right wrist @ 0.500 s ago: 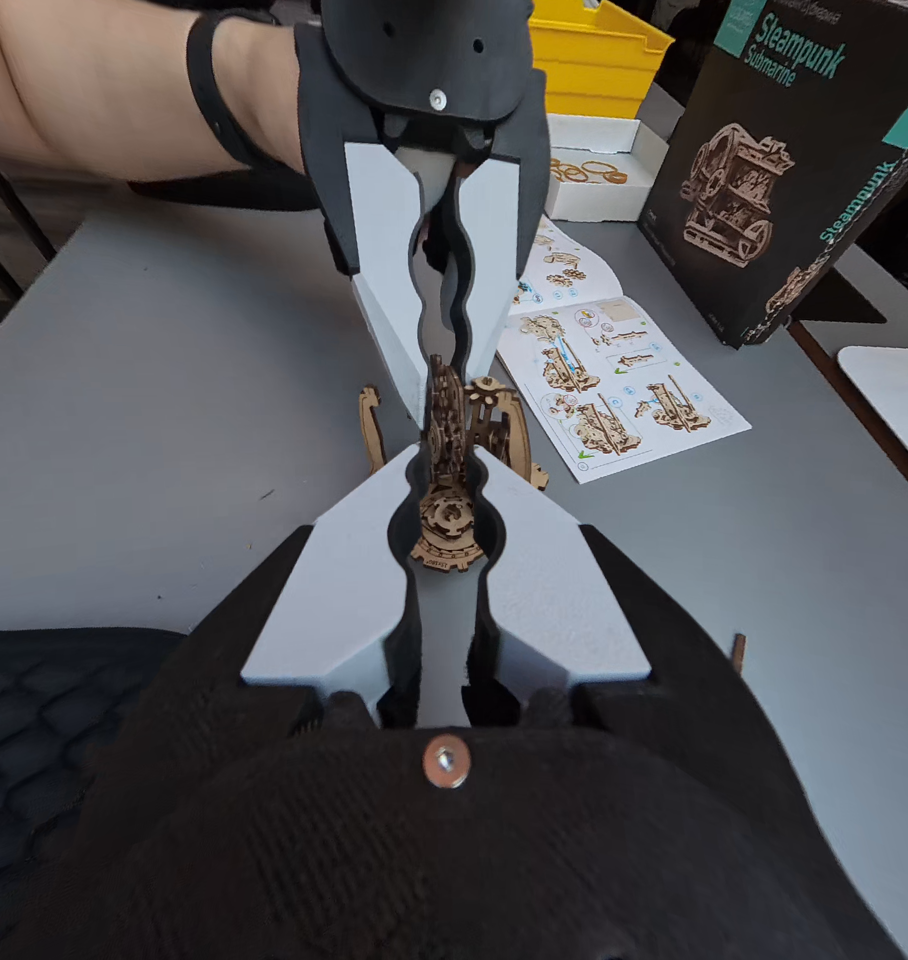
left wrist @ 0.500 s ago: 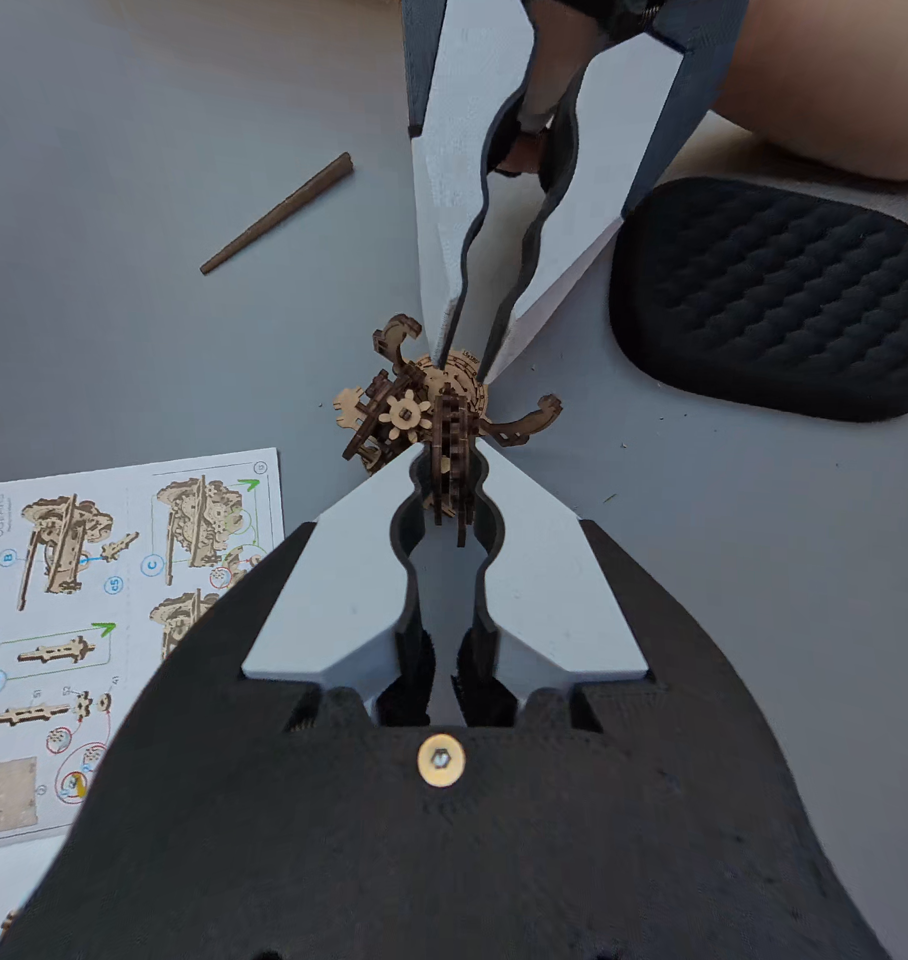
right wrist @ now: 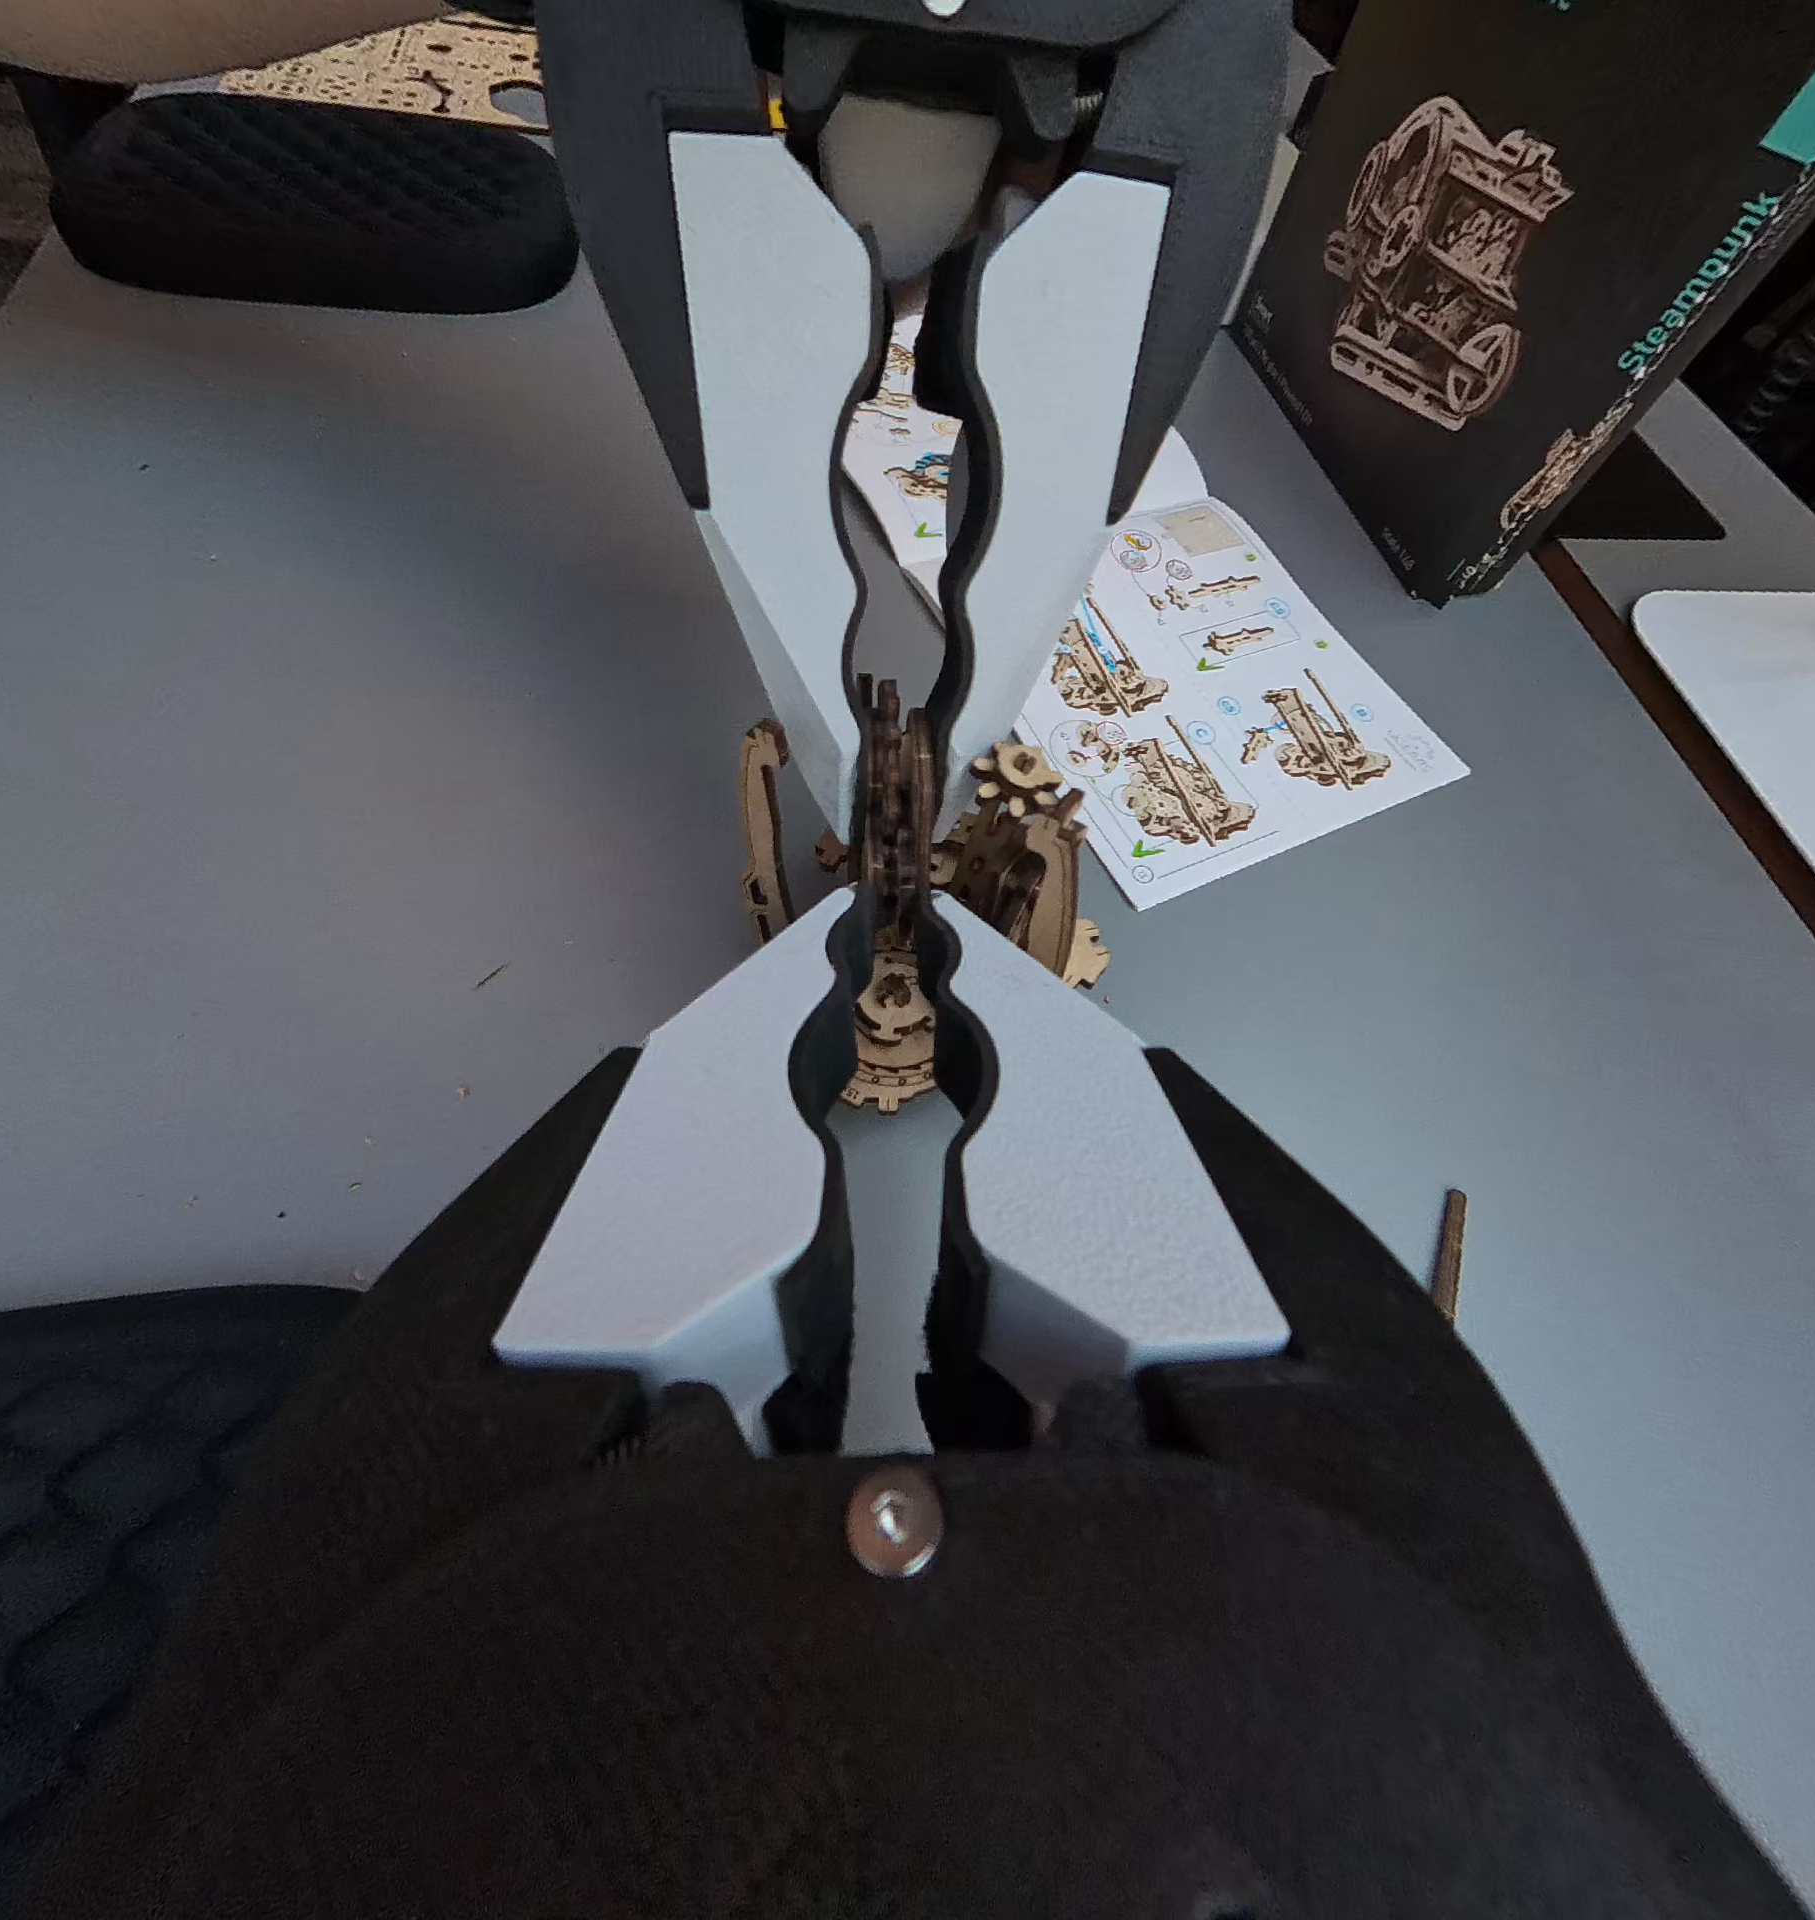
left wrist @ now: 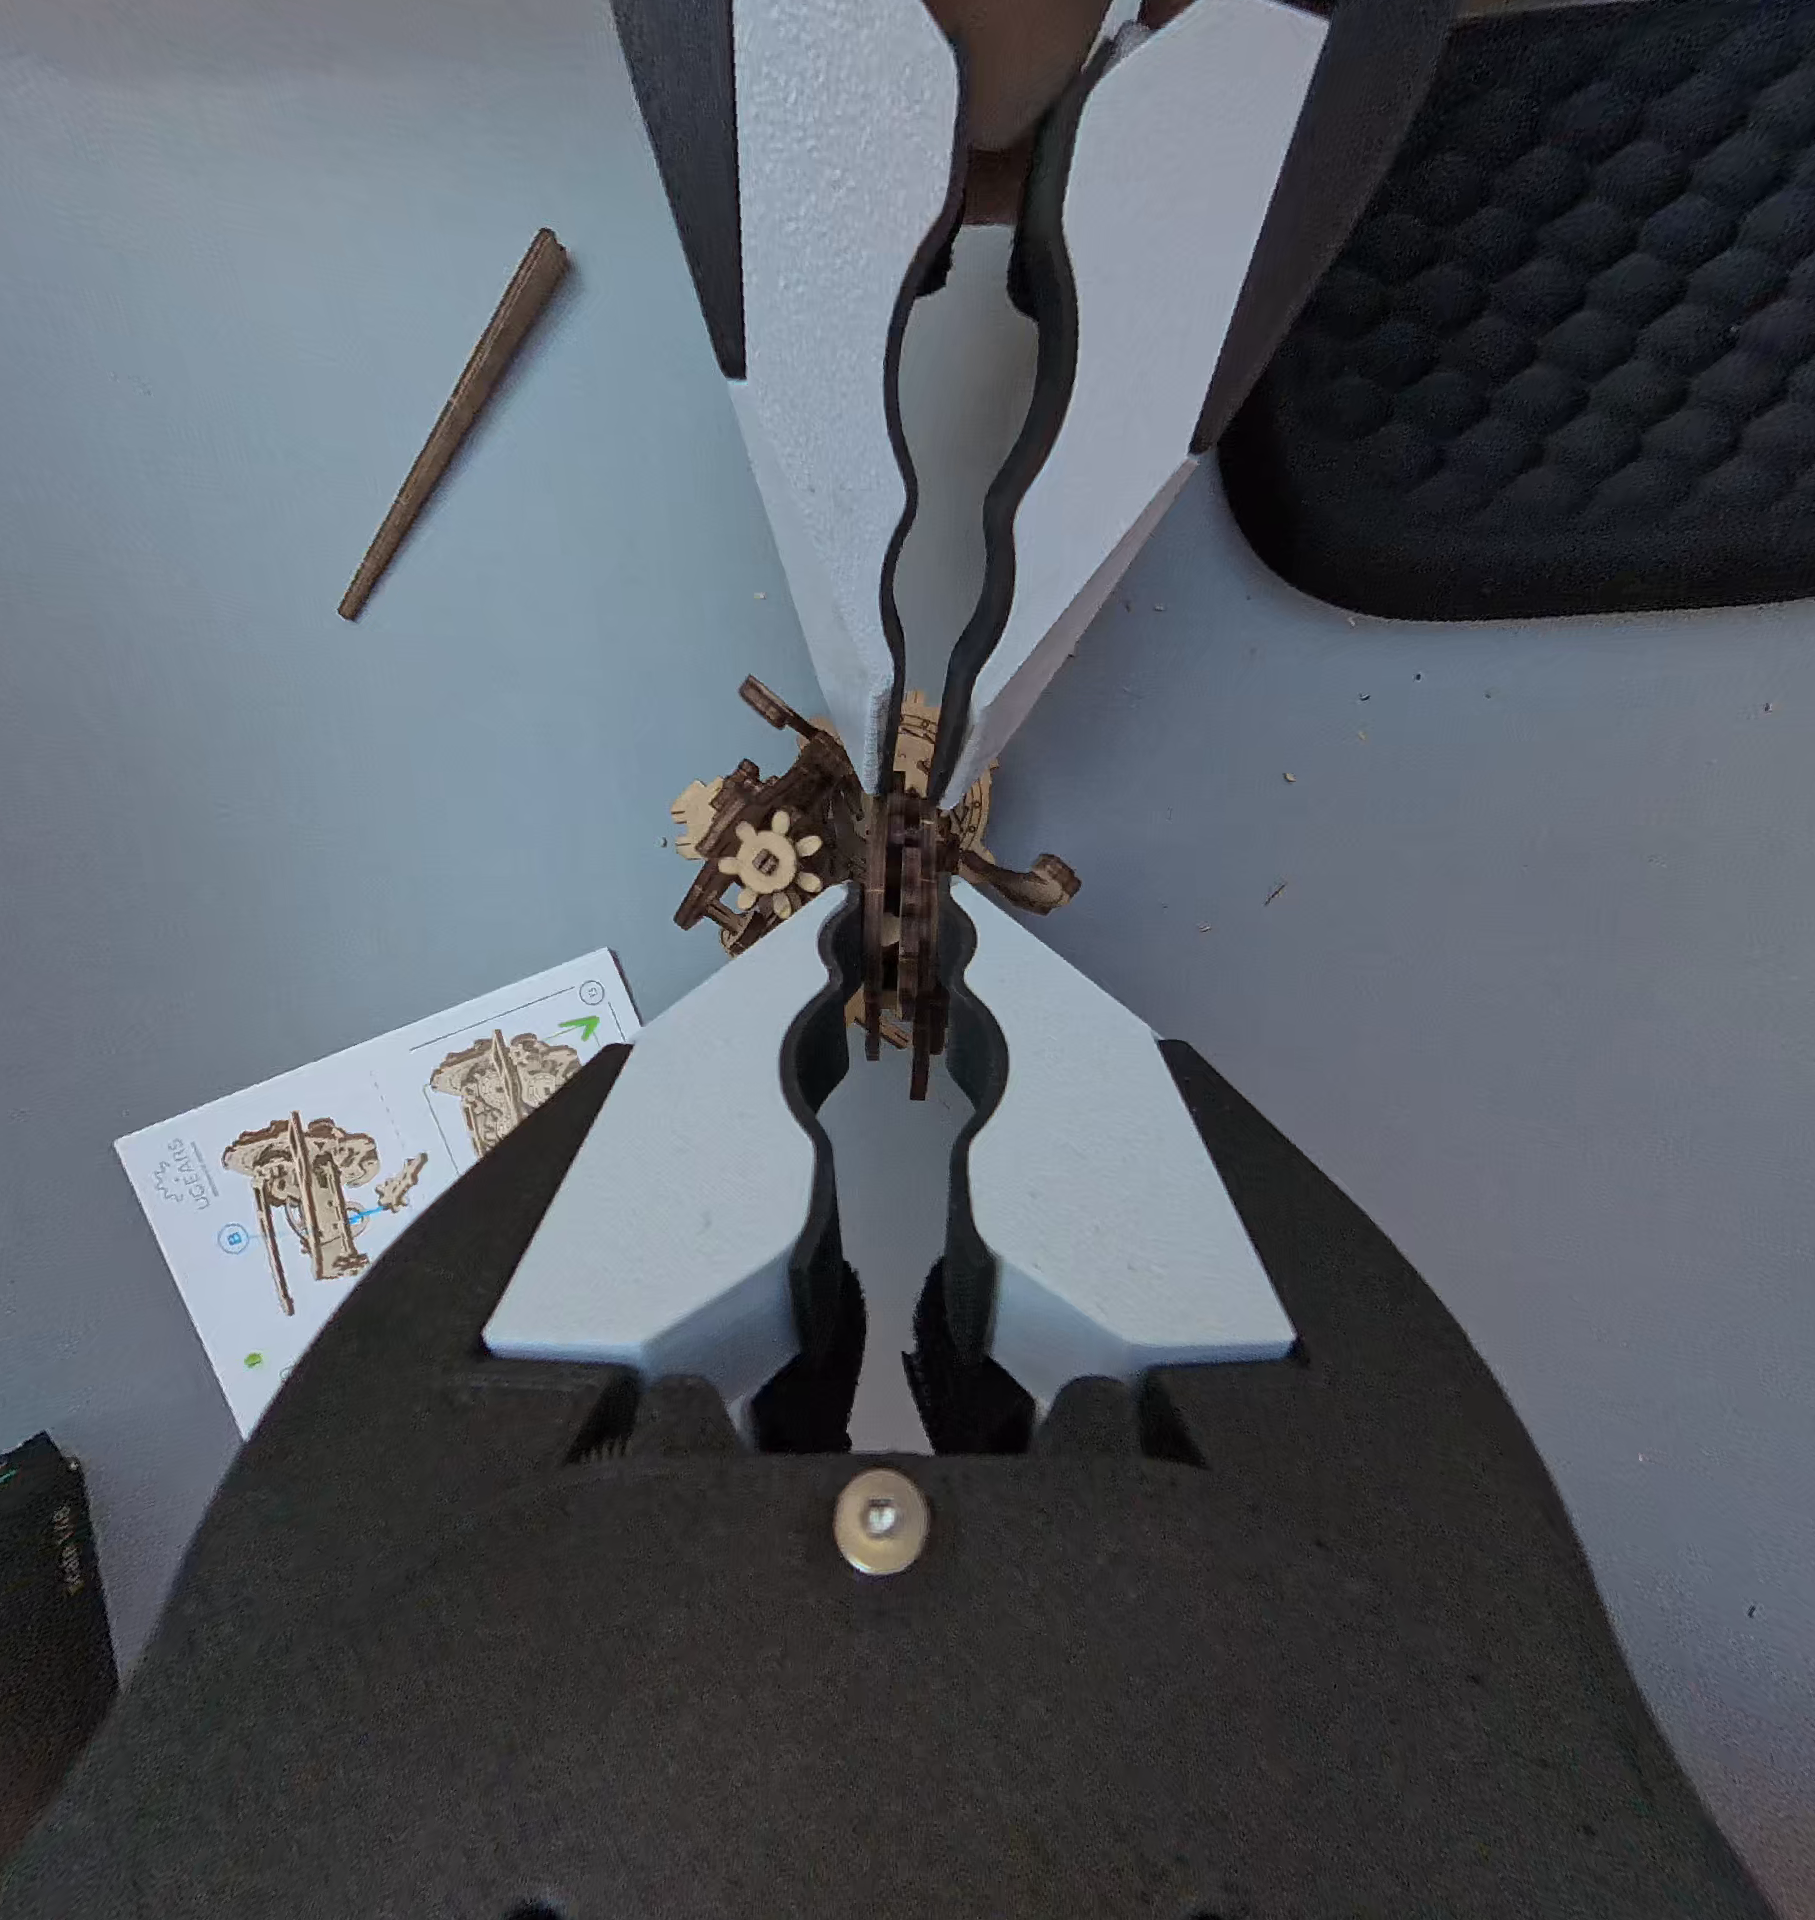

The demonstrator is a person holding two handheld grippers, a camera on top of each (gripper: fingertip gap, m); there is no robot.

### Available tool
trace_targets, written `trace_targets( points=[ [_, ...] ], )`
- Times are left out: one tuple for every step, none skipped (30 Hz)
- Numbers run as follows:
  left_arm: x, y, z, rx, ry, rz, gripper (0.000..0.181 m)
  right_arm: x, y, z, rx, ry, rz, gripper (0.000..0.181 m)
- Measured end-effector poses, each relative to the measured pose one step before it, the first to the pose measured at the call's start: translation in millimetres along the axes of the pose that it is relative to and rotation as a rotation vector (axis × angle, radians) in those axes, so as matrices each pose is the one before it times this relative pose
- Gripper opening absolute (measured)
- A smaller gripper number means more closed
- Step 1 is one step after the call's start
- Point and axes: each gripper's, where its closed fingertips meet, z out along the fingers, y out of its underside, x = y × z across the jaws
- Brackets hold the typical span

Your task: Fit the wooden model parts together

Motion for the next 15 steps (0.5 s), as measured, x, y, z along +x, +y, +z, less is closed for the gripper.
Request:
trace_targets(
  points=[
    [-0.64,-1.65,0.55,0.0010,0.0094,-0.0003,0.011,0.61,1.08,-0.49,-0.0061,0.0053,0.0088,0.005],
    [-0.15,-1.73,0.56,0.0017,0.0103,0.0044,0.011,0.26,1.02,-0.96,-0.0041,0.0004,0.0138,0.005],
    [-0.22,-1.64,0.74,0.0006,0.0057,0.0104,0.011,0.19,1.18,-0.96,-0.0020,-0.0025,0.0134,0.005],
    [-0.18,-1.21,0.65,-0.0041,0.0030,0.0142,0.011,0.38,1.13,-0.83,0.0021,-0.0012,0.0121,0.005],
    [0.10,-0.49,0.52,-0.0124,0.0034,0.0158,0.011,-0.12,0.84,-0.58,0.0061,-0.0024,0.0083,0.005],
    [0.54,-0.08,0.42,-0.0215,0.0054,0.0167,0.011,-0.42,0.75,-0.16,0.0074,-0.0031,0.0033,0.005],
    [0.96,0.34,0.55,-0.0295,0.0062,0.0193,0.011,-1.10,0.88,-0.04,0.0050,-0.0064,0.0017,0.005],
    [0.44,0.04,0.51,-0.0299,0.0003,0.0232,0.011,-0.73,0.76,-0.19,0.0023,-0.0032,-0.0001,0.005],
    [-0.28,-0.64,0.77,-0.0270,-0.0064,0.0217,0.011,-0.23,0.91,-0.62,0.0002,0.0021,-0.0074,0.005],
    [-0.14,-0.91,1.03,-0.0265,-0.0081,0.0167,0.011,0.21,1.83,-0.57,-0.0065,0.0064,-0.0119,0.005],
    [0.10,-1.06,0.87,-0.0271,-0.0093,0.0143,0.011,-0.32,2.21,-0.49,-0.0083,0.0018,-0.0113,0.005],
    [0.48,-1.13,1.18,-0.0269,-0.0106,0.0146,0.011,-0.27,2.09,-0.28,-0.0063,0.0001,-0.0056,0.005],
    [0.57,-0.74,1.15,-0.0284,-0.0123,0.0189,0.011,-0.65,1.36,-0.19,-0.0002,-0.0037,-0.0031,0.005],
    [0.13,0.10,0.73,-0.0309,-0.0158,0.0233,0.010,-0.41,1.09,0.03,0.0011,-0.0043,0.0034,0.005],
    [0.18,0.42,0.46,-0.0306,-0.0137,0.0218,0.010,-0.34,0.24,0.00,0.0041,-0.0046,0.0043,0.005]
  ],
)
